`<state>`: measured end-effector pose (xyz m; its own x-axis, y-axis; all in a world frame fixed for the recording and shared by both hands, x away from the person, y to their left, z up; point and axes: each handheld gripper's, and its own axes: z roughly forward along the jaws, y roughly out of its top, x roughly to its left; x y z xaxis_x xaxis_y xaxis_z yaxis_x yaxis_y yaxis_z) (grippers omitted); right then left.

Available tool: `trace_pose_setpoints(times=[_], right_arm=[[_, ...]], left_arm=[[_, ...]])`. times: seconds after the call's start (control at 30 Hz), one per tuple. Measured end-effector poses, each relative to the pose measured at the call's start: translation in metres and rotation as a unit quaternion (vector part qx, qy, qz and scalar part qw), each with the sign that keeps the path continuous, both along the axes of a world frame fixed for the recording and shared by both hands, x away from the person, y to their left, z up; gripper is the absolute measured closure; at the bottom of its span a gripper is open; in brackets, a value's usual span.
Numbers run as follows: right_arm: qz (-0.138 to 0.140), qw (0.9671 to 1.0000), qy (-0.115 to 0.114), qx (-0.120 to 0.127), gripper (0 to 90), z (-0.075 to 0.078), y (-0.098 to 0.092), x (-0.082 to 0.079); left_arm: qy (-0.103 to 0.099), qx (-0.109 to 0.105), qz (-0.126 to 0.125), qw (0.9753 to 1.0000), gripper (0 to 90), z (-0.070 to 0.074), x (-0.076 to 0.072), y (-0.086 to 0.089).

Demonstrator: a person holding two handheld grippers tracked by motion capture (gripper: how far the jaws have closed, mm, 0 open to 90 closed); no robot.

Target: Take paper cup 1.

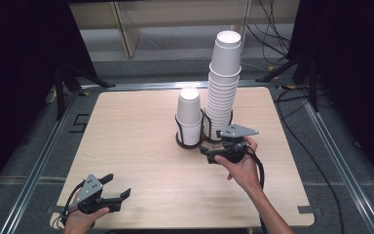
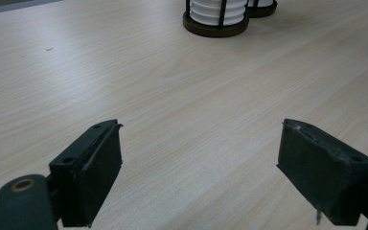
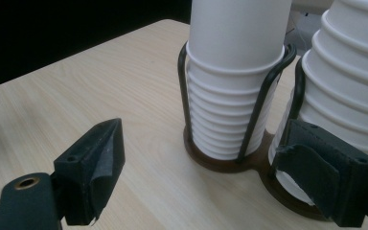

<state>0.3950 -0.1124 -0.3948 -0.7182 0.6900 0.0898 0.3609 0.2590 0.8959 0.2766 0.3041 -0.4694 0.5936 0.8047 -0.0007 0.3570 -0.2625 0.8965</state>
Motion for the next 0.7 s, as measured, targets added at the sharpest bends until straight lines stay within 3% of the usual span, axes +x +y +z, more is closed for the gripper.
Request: trace_pose_setpoints(times=[0.03, 0.13, 0.23, 0.3, 0.43, 0.5, 0.67, 0.7], right_arm=[[-0.004, 1.0, 0.005, -0.004, 15.7, 0.002, 0.001, -0.001], [0.001, 0.9999, -0.013, -0.007, 15.7, 0.005, 0.004, 0.003], [0.002, 1.0, 0.001, 0.001, 15.7, 0.008, 0.008, 0.003], [0.002, 0.9999, -0.015, -0.002, 15.7, 0.01, 0.011, 0.006], [-0.003, 1.0, -0.004, 0.009, 15.7, 0.014, 0.016, 0.007], [0.002, 0.9998, -0.014, 0.01, 15.7, 0.017, 0.02, 0.011], [-0.003, 0.9997, -0.014, 0.018, 15.8, 0.025, 0.028, 0.015], [-0.006, 0.9995, -0.027, 0.015, 15.9, 0.028, 0.031, 0.018]], left_arm=[[0.002, -0.001, 0.002, 1.0, 14.8, 0.0, -0.001, 0.0], [0.002, -0.004, 0.0, 1.0, 14.8, 0.0, -0.001, -0.001], [0.001, -0.005, 0.001, 1.0, 14.8, 0.0, 0.0, -0.002], [-0.004, -0.008, -0.003, 1.0, 14.8, -0.001, 0.0, -0.002], [-0.004, -0.008, -0.004, 1.0, 14.8, -0.001, 0.0, -0.001], [-0.002, -0.008, 0.0, 1.0, 14.8, 0.0, -0.001, -0.001], [-0.003, -0.007, -0.004, 1.0, 14.8, 0.0, -0.001, -0.001], [-0.004, -0.01, 0.0, 0.9999, 14.8, 0.0, -0.001, -0.002]])
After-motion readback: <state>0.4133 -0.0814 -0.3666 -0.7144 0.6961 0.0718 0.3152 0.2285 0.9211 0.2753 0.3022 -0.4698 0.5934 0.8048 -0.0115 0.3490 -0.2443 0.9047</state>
